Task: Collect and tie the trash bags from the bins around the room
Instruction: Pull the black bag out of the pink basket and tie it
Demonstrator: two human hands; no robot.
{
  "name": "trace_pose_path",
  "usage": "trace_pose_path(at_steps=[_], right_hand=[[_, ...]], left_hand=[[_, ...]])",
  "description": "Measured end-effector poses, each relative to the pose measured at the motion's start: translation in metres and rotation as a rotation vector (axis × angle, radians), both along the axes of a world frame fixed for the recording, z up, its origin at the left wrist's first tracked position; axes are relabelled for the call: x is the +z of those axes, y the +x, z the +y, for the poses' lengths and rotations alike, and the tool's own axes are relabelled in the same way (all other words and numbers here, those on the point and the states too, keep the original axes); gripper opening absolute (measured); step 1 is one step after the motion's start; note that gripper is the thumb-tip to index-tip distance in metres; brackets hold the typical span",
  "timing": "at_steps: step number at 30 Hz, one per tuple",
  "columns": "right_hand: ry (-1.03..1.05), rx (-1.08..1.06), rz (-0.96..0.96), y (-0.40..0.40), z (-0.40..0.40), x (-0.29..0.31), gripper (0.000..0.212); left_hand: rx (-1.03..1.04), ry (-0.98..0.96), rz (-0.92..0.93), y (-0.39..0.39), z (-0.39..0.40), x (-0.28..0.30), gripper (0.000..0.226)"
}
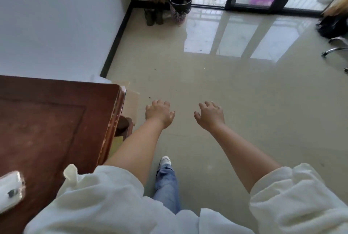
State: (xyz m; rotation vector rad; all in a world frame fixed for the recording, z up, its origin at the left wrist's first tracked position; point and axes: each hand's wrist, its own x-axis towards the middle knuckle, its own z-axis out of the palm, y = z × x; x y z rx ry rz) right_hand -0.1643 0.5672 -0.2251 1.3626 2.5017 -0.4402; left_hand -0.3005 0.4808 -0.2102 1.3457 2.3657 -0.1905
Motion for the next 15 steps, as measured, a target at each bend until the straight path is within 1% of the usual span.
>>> trace_pose_path(at_steps=[8,11,15], right_hand=[[-0.023,-0.004,0.04,-0.142,0.172,0.021,0.047],[-0.038,-0.011,0.042,-0.187,0.247,0.015,0.049],[-0.036,-0.018,0.008,-0.249,0.367,0.001,0.049]], left_hand=[[0.004,0.002,0.012,-0.145,0.172,0.024,0.047],[-0.013,-0.01,0.037,-0.196,0.248,0.018,0.046],[0.0,-0.026,0.051,-0.261,0.355,0.006,0.046]])
